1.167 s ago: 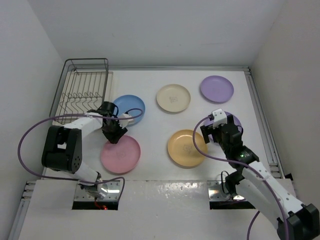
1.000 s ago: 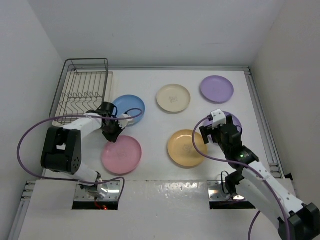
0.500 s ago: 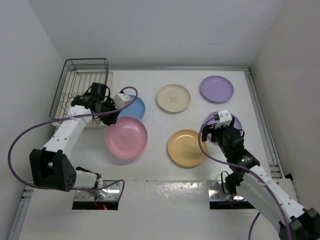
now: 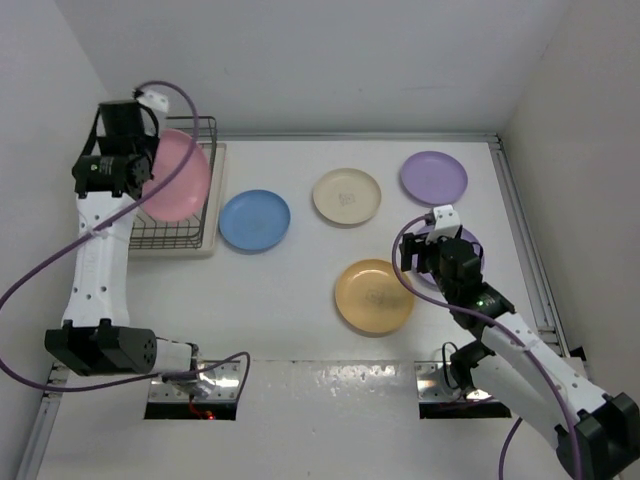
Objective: Load the plates into the dish rack
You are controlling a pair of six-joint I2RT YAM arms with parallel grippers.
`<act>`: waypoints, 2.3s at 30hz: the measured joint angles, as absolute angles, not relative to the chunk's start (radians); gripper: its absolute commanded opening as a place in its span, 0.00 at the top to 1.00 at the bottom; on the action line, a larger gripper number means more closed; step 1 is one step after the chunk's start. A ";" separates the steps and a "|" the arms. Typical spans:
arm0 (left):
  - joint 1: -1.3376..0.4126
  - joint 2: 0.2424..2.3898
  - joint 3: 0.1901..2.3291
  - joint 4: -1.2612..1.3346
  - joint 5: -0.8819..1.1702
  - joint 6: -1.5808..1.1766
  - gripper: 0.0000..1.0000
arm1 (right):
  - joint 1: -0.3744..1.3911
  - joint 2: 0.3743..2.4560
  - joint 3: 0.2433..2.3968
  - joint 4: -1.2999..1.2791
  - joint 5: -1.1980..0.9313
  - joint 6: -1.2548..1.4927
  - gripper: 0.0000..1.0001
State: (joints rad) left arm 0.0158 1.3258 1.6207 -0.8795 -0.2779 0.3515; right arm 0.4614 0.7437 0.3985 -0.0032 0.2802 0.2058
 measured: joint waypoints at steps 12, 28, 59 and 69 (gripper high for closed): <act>0.211 1.367 1.596 -0.447 -0.765 0.359 1.00 | 0.461 0.770 0.399 0.080 0.313 0.186 0.27; 0.348 1.430 1.349 -0.148 -0.715 0.423 1.00 | 0.481 0.856 0.487 0.035 0.316 0.249 0.32; 0.257 1.532 1.181 -0.107 -0.710 0.375 0.41 | 0.487 0.970 0.527 -0.055 0.329 0.298 0.05; 0.245 1.525 1.290 -0.219 -0.648 0.350 0.17 | 0.402 1.081 0.671 -0.149 0.249 0.402 0.01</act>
State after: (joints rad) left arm 0.2455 1.5246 1.2900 -0.2192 -0.6479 0.3500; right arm 0.4015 1.0809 0.6708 -0.1493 0.2489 0.4023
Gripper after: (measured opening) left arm 0.817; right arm 0.986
